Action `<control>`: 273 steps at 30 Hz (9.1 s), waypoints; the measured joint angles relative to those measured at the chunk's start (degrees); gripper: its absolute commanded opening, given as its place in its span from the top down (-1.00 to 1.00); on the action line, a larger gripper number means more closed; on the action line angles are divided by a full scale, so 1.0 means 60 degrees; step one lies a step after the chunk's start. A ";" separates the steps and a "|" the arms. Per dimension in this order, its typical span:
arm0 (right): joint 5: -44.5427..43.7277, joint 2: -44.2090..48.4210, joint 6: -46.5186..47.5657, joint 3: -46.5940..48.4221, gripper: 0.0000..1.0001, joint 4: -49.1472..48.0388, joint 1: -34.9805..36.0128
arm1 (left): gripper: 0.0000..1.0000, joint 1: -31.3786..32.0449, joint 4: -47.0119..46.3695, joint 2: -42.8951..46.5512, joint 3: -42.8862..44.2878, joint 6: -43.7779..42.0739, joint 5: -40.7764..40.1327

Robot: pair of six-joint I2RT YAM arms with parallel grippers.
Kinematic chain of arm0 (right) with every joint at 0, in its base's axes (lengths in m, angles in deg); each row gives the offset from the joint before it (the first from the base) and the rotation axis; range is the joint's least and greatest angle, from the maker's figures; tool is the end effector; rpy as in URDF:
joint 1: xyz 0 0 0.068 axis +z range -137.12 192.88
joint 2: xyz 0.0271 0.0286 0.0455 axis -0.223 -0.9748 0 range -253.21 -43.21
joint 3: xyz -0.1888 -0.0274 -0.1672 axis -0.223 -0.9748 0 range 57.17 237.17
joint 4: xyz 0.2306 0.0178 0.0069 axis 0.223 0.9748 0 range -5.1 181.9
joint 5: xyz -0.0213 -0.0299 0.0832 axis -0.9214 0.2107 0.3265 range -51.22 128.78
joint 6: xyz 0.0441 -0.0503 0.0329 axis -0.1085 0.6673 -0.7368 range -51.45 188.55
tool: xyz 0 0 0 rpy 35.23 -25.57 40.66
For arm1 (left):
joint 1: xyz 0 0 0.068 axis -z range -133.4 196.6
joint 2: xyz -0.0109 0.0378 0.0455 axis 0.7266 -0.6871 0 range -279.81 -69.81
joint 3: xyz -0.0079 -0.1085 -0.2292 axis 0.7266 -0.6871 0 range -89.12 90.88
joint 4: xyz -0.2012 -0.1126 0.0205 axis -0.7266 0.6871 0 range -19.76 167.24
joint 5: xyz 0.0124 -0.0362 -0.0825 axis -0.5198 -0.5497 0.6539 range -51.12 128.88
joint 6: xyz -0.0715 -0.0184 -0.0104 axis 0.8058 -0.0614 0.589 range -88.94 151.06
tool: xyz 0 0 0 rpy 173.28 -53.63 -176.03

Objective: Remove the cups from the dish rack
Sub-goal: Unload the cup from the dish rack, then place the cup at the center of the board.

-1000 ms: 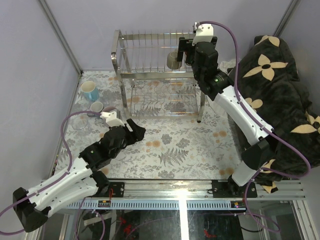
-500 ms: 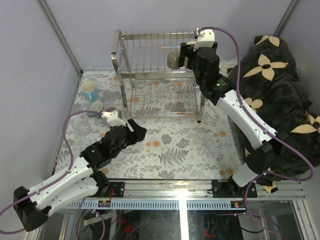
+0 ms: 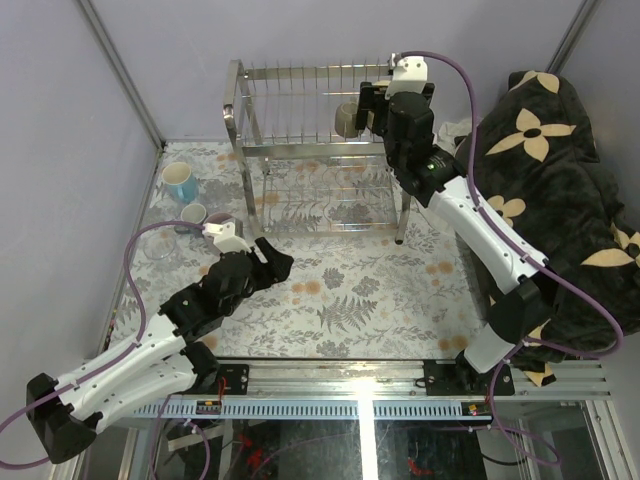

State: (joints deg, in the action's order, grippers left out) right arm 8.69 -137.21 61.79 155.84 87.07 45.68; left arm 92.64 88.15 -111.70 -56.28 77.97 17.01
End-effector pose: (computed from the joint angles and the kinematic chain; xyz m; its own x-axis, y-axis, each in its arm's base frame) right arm 0.3298 0.1752 0.4397 0.0309 0.1410 -0.9895 -0.0517 0.9889 0.1393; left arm 0.1386 -0.1101 0.2424 -0.5347 -0.4219 -0.7322 0.0691 0.8417 -0.5355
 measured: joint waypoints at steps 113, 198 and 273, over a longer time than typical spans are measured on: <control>0.5526 0.7796 -0.4776 -0.8473 1.00 -0.5654 -0.0135 | -0.52 0.0011 -0.2510 0.1963 -0.0998 0.0222 0.2492; 0.7340 0.9839 -0.7949 -1.2666 -0.08 -0.7610 -0.0087 | 1.00 0.1453 -1.1653 -0.3836 0.0769 0.0838 0.4481; 0.6022 1.2994 -0.4951 -1.3766 -0.81 -0.2608 -0.0091 | 1.00 -0.7905 0.2575 -0.4477 0.2969 -0.1067 0.1377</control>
State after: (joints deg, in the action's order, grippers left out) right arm 44.82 -59.24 32.08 73.24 71.42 45.13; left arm 45.21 103.60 -138.56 -38.46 71.57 25.27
